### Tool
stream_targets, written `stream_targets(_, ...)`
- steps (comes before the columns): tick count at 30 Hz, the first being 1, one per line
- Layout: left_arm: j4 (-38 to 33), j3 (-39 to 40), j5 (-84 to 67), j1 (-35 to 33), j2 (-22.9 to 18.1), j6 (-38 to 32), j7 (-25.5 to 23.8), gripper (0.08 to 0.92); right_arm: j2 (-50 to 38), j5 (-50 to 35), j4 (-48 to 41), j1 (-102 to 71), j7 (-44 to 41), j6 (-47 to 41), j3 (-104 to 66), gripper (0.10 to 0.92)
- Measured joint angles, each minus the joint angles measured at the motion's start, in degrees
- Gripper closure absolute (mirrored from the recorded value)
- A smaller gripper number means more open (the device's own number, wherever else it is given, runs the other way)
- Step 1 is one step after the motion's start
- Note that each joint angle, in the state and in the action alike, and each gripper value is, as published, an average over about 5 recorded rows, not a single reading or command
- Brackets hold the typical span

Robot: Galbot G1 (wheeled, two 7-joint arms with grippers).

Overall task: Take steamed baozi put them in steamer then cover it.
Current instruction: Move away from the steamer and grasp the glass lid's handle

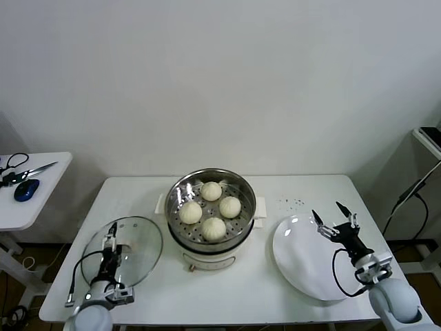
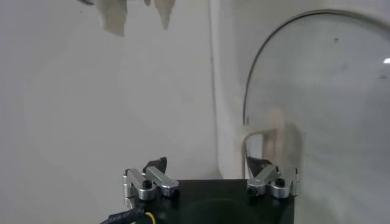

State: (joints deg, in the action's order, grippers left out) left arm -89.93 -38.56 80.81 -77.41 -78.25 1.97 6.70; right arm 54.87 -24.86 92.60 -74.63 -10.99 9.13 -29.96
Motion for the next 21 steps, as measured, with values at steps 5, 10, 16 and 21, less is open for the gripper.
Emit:
stream_targets(5,1.41,0.37,-0.54,1.21,0.38,-0.20,0.45,0.193,0.42,1.25,-0.24,-0.23,-0.27,0.43,-0.19,0.203)
stream_targets(10,2.88,0.31,-0.69,2.09,0.44,-0.73,0.76,0.316,0.86,2.23,-0.28,-0.36,-0.45,0.66,-0.27,0.203)
stream_targets(16,4.41,0.15,-0.66,2.68,0.43,-1.60,1.01,0.490,1.31,3.21,-0.28,-0.39,-0.65,0.91,-0.27,0.203)
stream_targets(21,5.11,0.04,-0.68,2.82,0.40,-2.28,1.39,0.637,1.60,3.69,-0.38,-0.36,-0.84,1.10,-0.36,0.203)
